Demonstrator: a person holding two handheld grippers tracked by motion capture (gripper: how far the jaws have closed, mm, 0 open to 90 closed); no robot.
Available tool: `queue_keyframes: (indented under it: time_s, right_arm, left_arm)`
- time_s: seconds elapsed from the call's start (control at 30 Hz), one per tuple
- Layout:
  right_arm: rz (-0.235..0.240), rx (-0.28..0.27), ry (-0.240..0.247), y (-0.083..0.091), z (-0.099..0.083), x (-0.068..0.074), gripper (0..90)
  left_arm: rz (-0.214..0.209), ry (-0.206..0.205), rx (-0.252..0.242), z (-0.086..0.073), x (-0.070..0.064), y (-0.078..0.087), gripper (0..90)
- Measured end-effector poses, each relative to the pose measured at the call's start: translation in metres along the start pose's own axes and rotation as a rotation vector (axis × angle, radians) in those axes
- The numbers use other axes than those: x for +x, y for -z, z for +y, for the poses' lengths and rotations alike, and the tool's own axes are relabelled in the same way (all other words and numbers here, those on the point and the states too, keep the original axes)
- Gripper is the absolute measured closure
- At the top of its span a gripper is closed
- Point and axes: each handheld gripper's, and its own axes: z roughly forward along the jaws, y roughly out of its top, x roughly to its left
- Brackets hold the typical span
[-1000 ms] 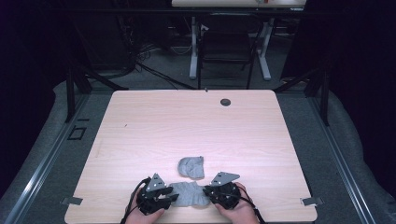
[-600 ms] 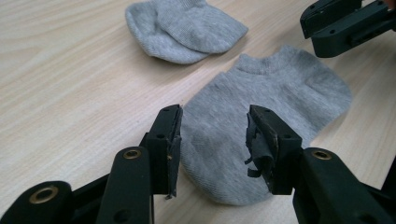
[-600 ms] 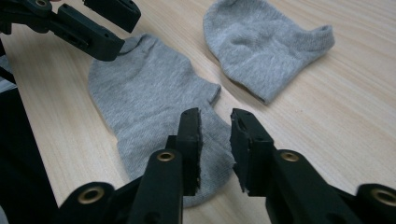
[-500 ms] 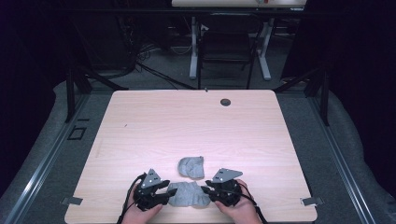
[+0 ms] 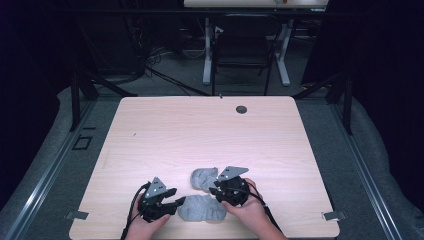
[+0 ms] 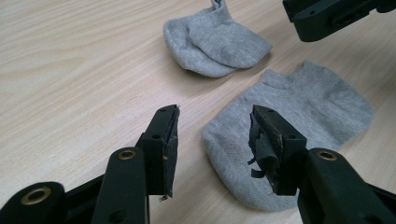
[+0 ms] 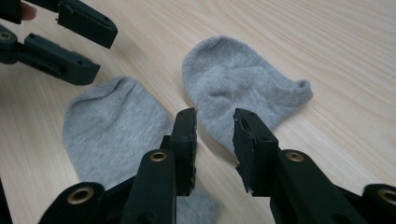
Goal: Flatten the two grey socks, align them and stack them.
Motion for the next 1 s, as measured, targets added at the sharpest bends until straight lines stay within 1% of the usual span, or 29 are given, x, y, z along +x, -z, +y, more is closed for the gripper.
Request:
queue_keyframes:
  time_s: [0.03, 0.13, 0.17, 0.2, 0.27, 0.3, 0.33, 0.4, 0.43, 0.57, 0.6, 0.67, 0.7, 0.8, 0.9, 0.93, 0.97, 1.0]
  right_arm:
    - [0.0, 0.012, 0.005, -0.005, 0.004, 0.0, 69.6]
    - [-0.01, 0.019, 0.003, -0.01, 0.008, 0.001, 69.7]
    - [-0.013, 0.011, -0.001, -0.013, 0.009, 0.001, 69.8]
    - [-0.018, 0.021, 0.004, -0.015, 0.012, 0.0, 70.0]
    - [-0.028, 0.017, -0.009, -0.024, 0.017, 0.0, 70.3]
    - [-0.028, 0.017, -0.009, -0.024, 0.017, 0.0, 70.3]
    - [-0.035, 0.029, -0.005, -0.026, 0.018, -0.001, 70.4]
    - [-0.039, 0.015, -0.021, -0.032, 0.02, -0.001, 70.4]
    - [-0.04, 0.025, -0.021, -0.036, 0.021, -0.002, 70.4]
    - [-0.043, 0.025, -0.027, -0.042, 0.021, -0.003, 70.5]
    - [-0.045, 0.033, -0.03, -0.043, 0.022, -0.003, 70.4]
    - [-0.04, 0.025, -0.039, -0.046, 0.022, -0.003, 70.4]
    - [-0.035, 0.027, -0.044, -0.047, 0.023, -0.003, 70.4]
    - [-0.035, 0.044, -0.043, -0.05, 0.023, -0.002, 70.2]
    - [-0.041, 0.053, -0.053, -0.055, 0.022, -0.002, 69.4]
    - [-0.034, 0.054, -0.057, -0.057, 0.022, -0.002, 69.4]
    - [-0.042, 0.073, -0.048, -0.058, 0.022, -0.002, 69.6]
    - [-0.045, 0.072, -0.054, -0.061, 0.021, -0.002, 70.4]
  left_arm:
    - [0.001, 0.009, -0.001, 0.0, 0.0, 0.0, 52.4]
    - [0.002, 0.013, -0.004, 0.0, 0.002, 0.0, 52.3]
    - [0.001, 0.015, -0.004, 0.0, 0.002, 0.0, 52.3]
    - [0.0, 0.016, -0.003, 0.0, 0.002, 0.0, 52.3]
    - [0.001, 0.016, -0.003, -0.001, 0.002, -0.001, 52.3]
    - [-0.001, 0.013, 0.0, 0.0, 0.002, -0.001, 52.3]
    - [-0.001, 0.011, 0.0, 0.0, 0.002, -0.001, 52.4]
    - [0.001, 0.015, -0.002, -0.001, 0.002, -0.001, 52.4]
    - [0.0, 0.015, -0.001, -0.001, 0.002, -0.002, 52.4]
    - [-0.002, 0.017, 0.002, -0.001, 0.002, -0.002, 52.4]
    - [-0.001, 0.016, 0.002, -0.001, 0.002, -0.002, 52.4]
    - [-0.001, 0.007, 0.006, -0.001, 0.003, -0.002, 52.5]
    - [-0.003, 0.012, 0.006, -0.001, 0.003, -0.002, 52.5]
    - [0.003, 0.015, -0.002, -0.001, 0.003, -0.003, 52.5]
    - [0.0, 0.015, 0.002, -0.001, 0.003, -0.003, 52.7]
    - [-0.003, 0.013, 0.006, -0.001, 0.003, -0.002, 52.9]
    - [-0.003, 0.014, 0.006, -0.001, 0.003, -0.002, 52.9]
    - [-0.003, 0.014, 0.005, -0.001, 0.003, -0.002, 53.0]
